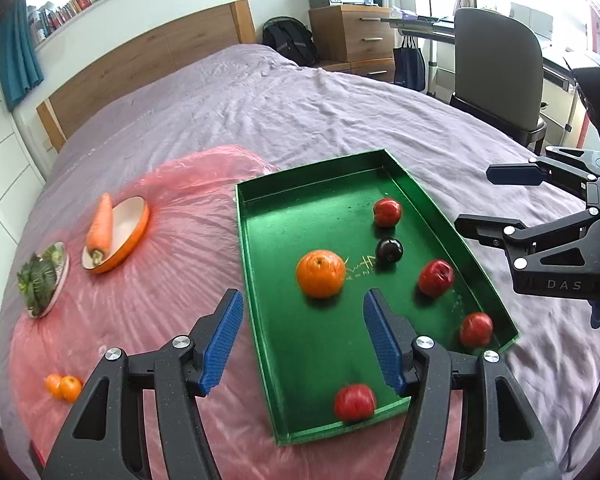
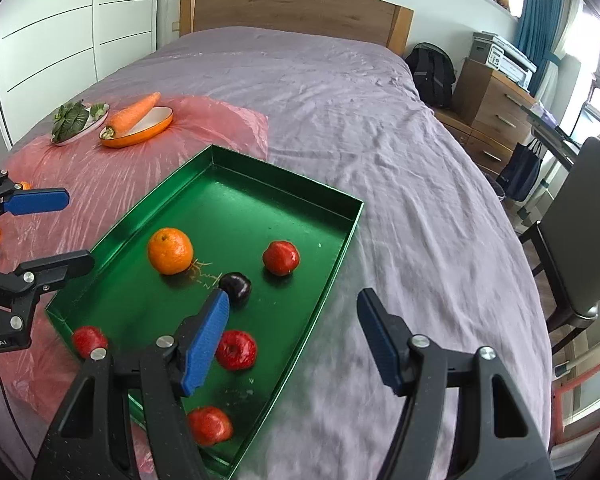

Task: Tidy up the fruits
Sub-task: 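Open the right tool to release the apple and lift both tools away, then move both open tools toward the oranges and dark plum on the sheet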

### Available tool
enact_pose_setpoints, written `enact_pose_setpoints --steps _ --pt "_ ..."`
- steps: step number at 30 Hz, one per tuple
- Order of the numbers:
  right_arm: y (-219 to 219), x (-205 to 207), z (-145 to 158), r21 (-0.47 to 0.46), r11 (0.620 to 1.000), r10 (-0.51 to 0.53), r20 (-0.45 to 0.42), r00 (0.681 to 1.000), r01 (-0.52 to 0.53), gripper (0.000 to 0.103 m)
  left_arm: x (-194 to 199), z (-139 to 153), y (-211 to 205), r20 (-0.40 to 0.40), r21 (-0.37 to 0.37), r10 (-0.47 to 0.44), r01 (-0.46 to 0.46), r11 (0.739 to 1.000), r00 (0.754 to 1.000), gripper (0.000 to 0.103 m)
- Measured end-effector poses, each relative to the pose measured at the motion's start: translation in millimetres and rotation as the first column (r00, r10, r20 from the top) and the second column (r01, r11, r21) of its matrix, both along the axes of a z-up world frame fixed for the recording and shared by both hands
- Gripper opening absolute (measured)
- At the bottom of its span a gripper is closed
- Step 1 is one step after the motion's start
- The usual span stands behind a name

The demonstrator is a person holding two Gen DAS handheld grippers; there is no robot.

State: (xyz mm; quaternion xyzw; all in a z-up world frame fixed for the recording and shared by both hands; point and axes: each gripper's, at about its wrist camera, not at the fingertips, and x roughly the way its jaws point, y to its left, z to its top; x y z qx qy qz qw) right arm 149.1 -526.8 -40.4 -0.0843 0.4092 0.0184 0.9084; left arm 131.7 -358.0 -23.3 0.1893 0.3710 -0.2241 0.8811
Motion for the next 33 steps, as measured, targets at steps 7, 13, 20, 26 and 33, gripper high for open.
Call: enact_pose_setpoints --steps 7,13,20,26,33 --pt "11.7 -50.7 9.9 0.034 0.999 -0.022 0.004 1.000 0.022 0.103 -38.2 18.0 19.6 0.004 -0.040 0.009 -0.009 0.999 1.000 0.057" --pt "28.3 -91.7 16.8 0.054 0.999 -0.006 0.004 1.000 0.006 0.103 -63.0 31.0 32.5 0.023 -0.057 0.010 -0.009 0.998 1.000 0.057" --pt "45.8 -127.9 25.8 0.078 0.997 -0.006 0.017 1.000 0.005 0.103 -87.7 40.4 48.2 0.030 -0.069 0.021 -0.019 0.997 0.999 0.057" --pt "55.4 -151.3 29.7 0.099 0.995 -0.018 0.020 1.000 0.016 0.103 -107.6 46.0 60.4 0.044 -0.068 0.024 -0.021 0.997 0.999 0.057" --pt "72.2 -176.4 32.8 0.110 0.994 -0.017 0.016 1.000 0.016 0.103 -132.5 48.2 78.0 0.048 -0.071 0.038 -0.034 0.997 0.998 0.057"
